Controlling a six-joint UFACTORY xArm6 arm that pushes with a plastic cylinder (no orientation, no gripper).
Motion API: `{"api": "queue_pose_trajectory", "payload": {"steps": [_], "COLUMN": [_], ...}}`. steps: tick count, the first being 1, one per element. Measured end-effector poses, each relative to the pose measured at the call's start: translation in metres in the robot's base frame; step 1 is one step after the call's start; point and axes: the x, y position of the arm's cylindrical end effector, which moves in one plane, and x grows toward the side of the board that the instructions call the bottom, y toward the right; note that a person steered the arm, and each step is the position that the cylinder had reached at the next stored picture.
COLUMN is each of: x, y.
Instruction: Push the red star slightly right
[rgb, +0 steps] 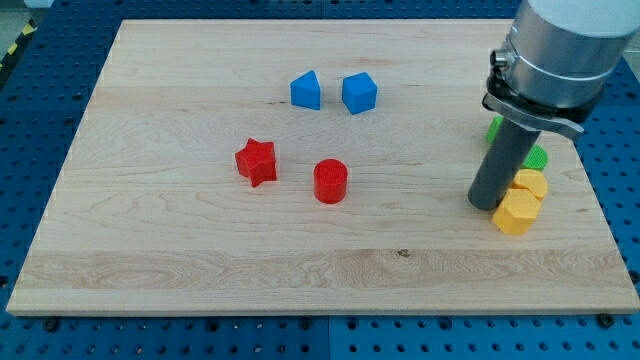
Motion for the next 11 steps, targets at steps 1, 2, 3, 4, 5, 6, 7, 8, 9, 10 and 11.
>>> {"api": "queue_pose_trajectory", "payload": {"steps": [1,2,3,4,5,6,7,8,9,10,11], "x": [0.014,0.015,-0.002,-0.046,-0.073,-0.089,-0.094,-0.098,-0.095,-0.070,-0.045], "y": [0.005,0.007,-0.003,-0.041,-0.090,-0.149,-0.219,-0.296,-0.343,-0.347,-0.346]}}
